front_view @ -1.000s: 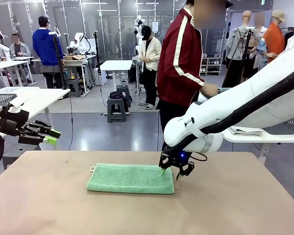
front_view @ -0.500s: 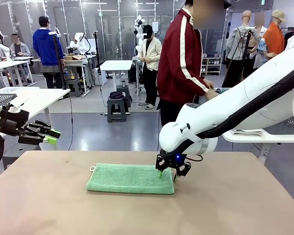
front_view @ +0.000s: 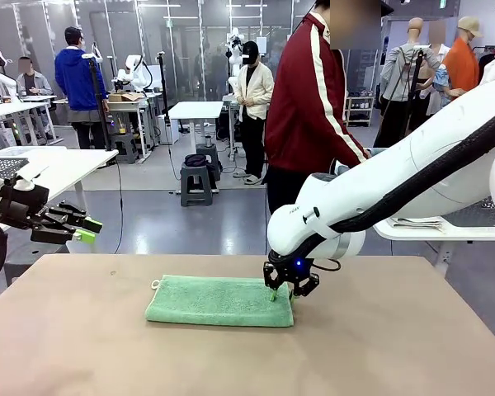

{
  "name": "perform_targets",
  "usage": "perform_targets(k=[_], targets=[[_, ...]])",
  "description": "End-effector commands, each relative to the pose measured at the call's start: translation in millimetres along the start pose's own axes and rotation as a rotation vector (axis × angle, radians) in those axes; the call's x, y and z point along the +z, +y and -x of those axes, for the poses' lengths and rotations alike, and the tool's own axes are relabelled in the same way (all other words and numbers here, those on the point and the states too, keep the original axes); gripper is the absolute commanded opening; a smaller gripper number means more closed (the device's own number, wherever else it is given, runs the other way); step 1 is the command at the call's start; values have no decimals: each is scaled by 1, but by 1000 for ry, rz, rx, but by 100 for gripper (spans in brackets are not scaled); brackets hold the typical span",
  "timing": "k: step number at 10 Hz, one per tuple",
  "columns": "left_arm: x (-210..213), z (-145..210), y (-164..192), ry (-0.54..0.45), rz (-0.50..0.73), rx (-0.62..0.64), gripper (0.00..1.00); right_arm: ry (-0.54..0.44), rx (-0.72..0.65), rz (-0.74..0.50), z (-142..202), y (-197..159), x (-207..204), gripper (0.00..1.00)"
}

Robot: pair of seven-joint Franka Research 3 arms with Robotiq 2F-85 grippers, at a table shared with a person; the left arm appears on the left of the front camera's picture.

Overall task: Fold the towels and place them in the basket.
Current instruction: When a person lays out a Towel with hook on the table, fold it in half twice.

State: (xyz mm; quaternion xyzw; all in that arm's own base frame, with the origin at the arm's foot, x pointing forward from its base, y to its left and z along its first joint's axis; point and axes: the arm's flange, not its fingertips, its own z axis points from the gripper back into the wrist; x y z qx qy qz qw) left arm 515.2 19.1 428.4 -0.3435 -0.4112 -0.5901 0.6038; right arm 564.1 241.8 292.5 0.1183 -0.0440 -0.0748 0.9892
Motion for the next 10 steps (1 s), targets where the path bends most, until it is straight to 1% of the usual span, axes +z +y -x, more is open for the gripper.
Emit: perform_targets(k=[1, 2, 3, 4, 5, 7, 8, 10], targets=[[1, -2, -2, -10, -7, 2, 48, 3, -33, 36, -2, 7, -6, 9], [1, -2, -2, -10, -7, 2, 48, 5, -34, 42, -2, 6, -5, 25], [1, -2, -2, -10, -7, 2, 48, 6, -36, 44, -2, 6, -5, 0], [1, -2, -2, -10, -7, 2, 48, 10, -35, 45, -1, 6, -3, 5], [1, -2, -2, -10, -7, 2, 48, 12, -33, 38, 0, 5, -2, 0], [1, -2, -2, -10, -7, 2, 48, 21, -11, 0, 0, -3, 5, 0], [1, -2, -2, -10, -7, 2, 48, 4, 22, -3, 0, -11, 11, 0], [1, -2, -2, -10, -7, 2, 48, 6, 44, 11, 0, -28, 26, 0]])
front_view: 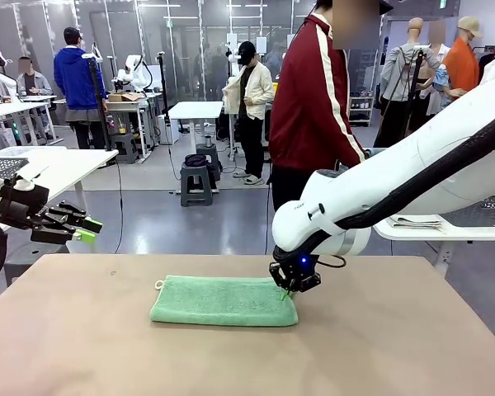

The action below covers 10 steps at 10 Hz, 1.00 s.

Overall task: Fold the towels and place them in the basket.
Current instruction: When a person lays out a Towel with hook on the table, fold it in half twice.

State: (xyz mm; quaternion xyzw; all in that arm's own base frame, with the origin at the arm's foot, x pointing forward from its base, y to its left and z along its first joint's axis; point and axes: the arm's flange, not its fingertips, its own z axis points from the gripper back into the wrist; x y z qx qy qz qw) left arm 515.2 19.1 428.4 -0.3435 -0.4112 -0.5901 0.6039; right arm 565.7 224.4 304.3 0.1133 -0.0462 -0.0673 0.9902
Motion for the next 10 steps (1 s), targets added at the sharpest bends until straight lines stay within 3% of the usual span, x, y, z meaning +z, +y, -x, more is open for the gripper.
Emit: perform_targets(k=[1, 5, 10], targets=[[1, -2, -2, -10, -7, 1, 48, 13, 42, 10, 7, -19, 18, 0], [1, -2, -2, -10, -7, 1, 48, 6, 100, 88, 7, -4, 39, 0], [1, -2, -2, -10, -7, 1, 48, 4, 167, 231, -9, 105, 57, 0]])
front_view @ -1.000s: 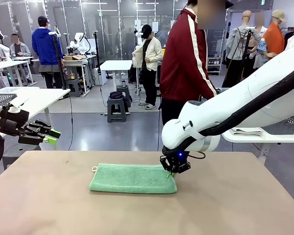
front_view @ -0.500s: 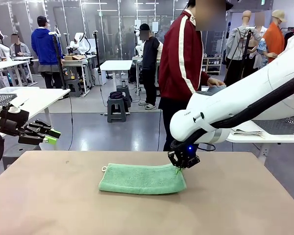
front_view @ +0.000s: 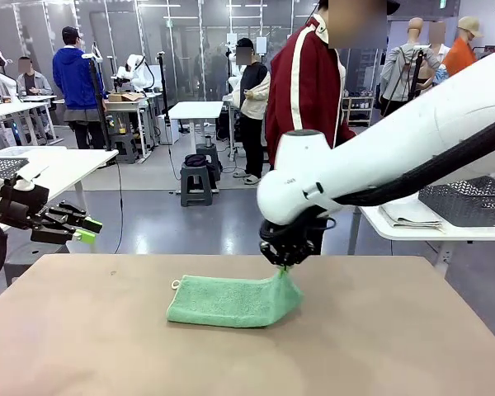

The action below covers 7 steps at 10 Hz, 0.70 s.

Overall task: Fold the towels and place them in the basket.
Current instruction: When a person lays out a Towel with hook on the table, fold it in half twice.

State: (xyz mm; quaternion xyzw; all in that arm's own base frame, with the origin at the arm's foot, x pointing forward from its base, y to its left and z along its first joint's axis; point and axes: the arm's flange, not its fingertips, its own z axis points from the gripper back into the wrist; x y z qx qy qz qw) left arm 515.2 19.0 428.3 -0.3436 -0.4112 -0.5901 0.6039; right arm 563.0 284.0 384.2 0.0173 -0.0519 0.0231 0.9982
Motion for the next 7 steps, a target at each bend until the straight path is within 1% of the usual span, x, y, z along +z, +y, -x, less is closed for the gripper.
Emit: perform_targets(k=[1, 4, 5, 7], targets=[[1, -2, -2, -10, -7, 1, 48, 18, -7, 66, -28, 58, 4, 0], [1, -2, -2, -10, -7, 1, 48, 36, 36, 87, -48, 136, 12, 0], [1, -2, -2, -10, -7, 1, 48, 35, 23, 83, -55, 158, 8, 0], [1, -2, -2, -10, -7, 1, 48, 48, -1, 57, -61, 191, 3, 0]])
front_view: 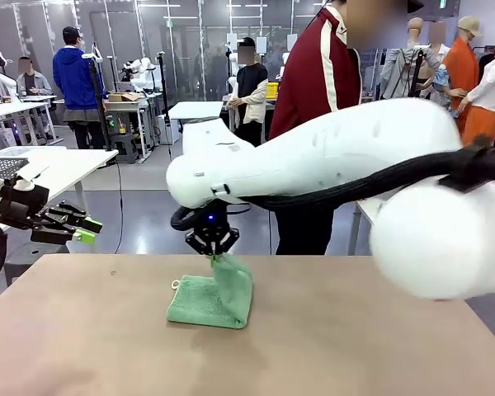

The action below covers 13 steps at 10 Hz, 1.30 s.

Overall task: Fold the towels and place them in the basket.
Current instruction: When a person lays out a Towel with hook on the table, fold it in half twice.

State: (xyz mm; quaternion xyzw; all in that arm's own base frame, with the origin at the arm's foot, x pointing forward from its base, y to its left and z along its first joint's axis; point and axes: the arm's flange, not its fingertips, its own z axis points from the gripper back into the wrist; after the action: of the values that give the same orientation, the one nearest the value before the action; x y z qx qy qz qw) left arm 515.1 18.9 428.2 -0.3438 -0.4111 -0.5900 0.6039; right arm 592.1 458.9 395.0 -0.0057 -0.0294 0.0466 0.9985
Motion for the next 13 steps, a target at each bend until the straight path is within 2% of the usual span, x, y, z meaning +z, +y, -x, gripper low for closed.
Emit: perform_targets(k=[1, 3, 5, 7, 8, 9, 10, 11, 12, 13], targets=[[1, -2, -2, -10, -7, 1, 48, 2, -77, -11, -24, 30, 1, 0], [1, -2, -2, -10, -7, 1, 48, -5, -64, -16, -25, 51, -6, 0], [1, -2, -2, -10, -7, 1, 48, 30, -69, -48, -25, 59, -16, 0], [1, -2, -2, -10, -7, 1, 48, 8, -108, -76, -28, 62, -29, 0], [1, -2, -2, -10, -7, 1, 48, 13, -105, -88, -26, 64, -32, 24], [1, -2, -2, -10, -7, 1, 48, 11, -119, -91, -25, 63, -31, 24], [1, -2, -2, -10, -7, 1, 48, 2, -136, -91, -24, 64, -33, 44], [1, -2, -2, -10, -7, 1, 48, -5, -149, -95, -21, 62, -32, 27], [1, -2, -2, -10, -7, 1, 48, -2, -149, -103, -16, 61, -30, 64], [1, -2, -2, -10, -7, 1, 48, -2, -151, -106, -9, 58, -24, 47]])
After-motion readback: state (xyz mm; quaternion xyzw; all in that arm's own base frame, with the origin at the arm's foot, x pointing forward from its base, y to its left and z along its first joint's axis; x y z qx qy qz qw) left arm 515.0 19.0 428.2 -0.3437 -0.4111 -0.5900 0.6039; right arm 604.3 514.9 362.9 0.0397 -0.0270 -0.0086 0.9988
